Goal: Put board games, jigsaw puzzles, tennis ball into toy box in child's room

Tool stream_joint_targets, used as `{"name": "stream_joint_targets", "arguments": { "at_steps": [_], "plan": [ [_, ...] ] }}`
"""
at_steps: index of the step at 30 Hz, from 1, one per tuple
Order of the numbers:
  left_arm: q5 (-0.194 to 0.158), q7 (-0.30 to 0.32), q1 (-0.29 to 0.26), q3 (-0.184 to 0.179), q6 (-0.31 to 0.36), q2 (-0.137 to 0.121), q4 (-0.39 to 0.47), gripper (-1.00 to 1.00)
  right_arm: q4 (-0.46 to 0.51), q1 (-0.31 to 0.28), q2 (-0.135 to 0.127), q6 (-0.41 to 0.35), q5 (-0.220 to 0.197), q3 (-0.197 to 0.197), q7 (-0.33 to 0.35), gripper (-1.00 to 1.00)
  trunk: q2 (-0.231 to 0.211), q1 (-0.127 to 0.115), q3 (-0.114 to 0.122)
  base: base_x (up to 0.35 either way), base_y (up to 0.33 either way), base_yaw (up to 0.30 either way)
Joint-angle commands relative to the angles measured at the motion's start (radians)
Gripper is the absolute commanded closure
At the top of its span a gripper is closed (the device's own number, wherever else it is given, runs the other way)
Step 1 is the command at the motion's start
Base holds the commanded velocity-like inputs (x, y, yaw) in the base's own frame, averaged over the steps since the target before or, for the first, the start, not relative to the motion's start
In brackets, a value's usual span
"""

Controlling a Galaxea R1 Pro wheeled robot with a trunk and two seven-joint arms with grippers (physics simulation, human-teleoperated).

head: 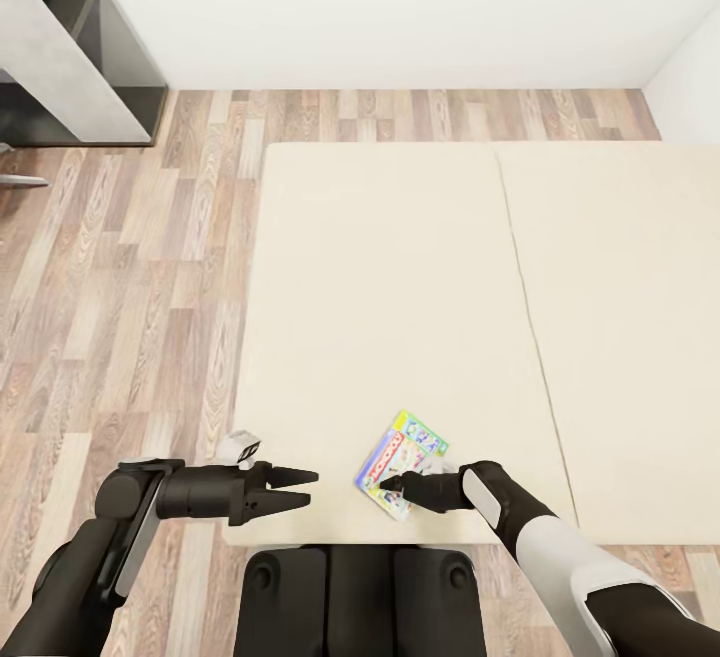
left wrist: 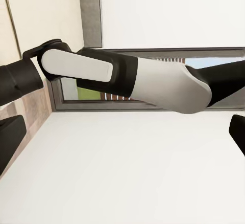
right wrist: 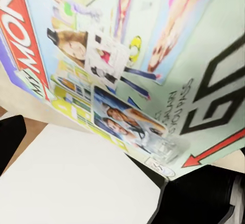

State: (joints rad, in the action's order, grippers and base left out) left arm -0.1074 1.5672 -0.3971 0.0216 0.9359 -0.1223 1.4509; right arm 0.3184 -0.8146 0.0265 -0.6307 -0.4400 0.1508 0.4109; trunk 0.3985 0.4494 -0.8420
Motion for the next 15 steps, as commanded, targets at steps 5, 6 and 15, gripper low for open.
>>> {"name": "stream_joint_targets", "arguments": {
  "at_steps": [5,6,15],
  "plan": [
    [0.0,0.004,0.0,0.0,0.011,0.0,0.0,-1.0,0.001,-0.001,0.0,-0.003,0.0,0.006,0.002,-1.0,0.001,0.001,-0.001,0.0,0.027,0.0],
    [0.0,0.004,0.0,0.0,0.011,0.0,0.0,-1.0,0.001,-0.001,0.0,-0.003,0.001,0.006,0.002,-1.0,0.001,0.001,-0.001,0.0,0.002,0.0],
    [0.001,0.004,0.0,0.0,0.011,0.0,0.0,-1.0,0.001,-0.001,-0.003,-0.003,0.002,0.006,0.002,-1.0,0.001,0.001,-0.001,0.0,0.0,0.0]
  ]
}}
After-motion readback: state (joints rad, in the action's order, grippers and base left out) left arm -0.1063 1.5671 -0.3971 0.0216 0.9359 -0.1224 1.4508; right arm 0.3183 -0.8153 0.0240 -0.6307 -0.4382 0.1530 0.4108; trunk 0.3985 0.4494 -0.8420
